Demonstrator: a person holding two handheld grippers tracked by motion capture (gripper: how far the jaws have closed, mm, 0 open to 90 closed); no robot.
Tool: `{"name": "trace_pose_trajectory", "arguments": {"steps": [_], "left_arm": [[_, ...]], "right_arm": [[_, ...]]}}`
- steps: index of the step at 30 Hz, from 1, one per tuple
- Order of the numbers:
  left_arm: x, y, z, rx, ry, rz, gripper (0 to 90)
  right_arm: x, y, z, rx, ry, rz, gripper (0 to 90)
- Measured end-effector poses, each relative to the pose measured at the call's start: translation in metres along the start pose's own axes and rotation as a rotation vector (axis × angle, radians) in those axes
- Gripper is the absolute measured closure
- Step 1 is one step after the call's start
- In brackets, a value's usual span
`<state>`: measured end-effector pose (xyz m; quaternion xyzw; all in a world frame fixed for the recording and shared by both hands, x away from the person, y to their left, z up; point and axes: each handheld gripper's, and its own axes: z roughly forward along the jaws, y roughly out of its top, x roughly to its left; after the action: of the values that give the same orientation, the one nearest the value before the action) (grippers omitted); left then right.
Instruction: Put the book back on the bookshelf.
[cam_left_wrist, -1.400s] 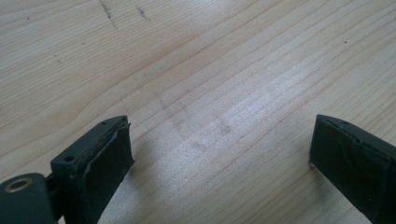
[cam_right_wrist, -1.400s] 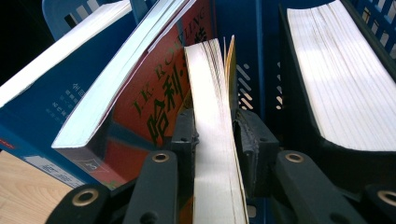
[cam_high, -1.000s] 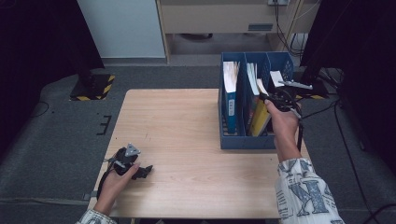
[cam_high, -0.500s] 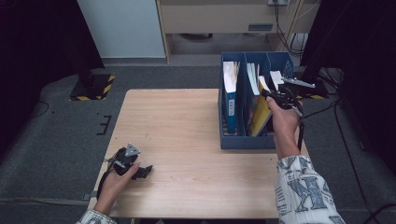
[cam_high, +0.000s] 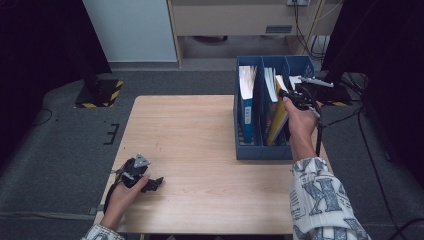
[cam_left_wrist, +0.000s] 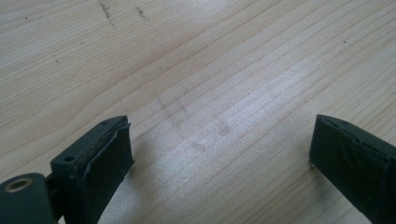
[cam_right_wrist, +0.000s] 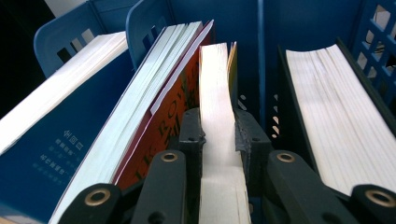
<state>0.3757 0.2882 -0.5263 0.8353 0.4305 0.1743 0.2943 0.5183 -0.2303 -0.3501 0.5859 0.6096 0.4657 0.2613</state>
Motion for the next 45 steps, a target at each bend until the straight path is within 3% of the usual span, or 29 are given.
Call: {"name": "trace_pose_trajectory", "arguments": {"steps": [45], "left_arm": [[0.000, 0.001, 0.000, -0.001, -0.003, 0.005, 4.9]], "right_arm": [[0.000, -0.003, 0.028, -0.024, -0.033, -0.018, 75.3]]}}
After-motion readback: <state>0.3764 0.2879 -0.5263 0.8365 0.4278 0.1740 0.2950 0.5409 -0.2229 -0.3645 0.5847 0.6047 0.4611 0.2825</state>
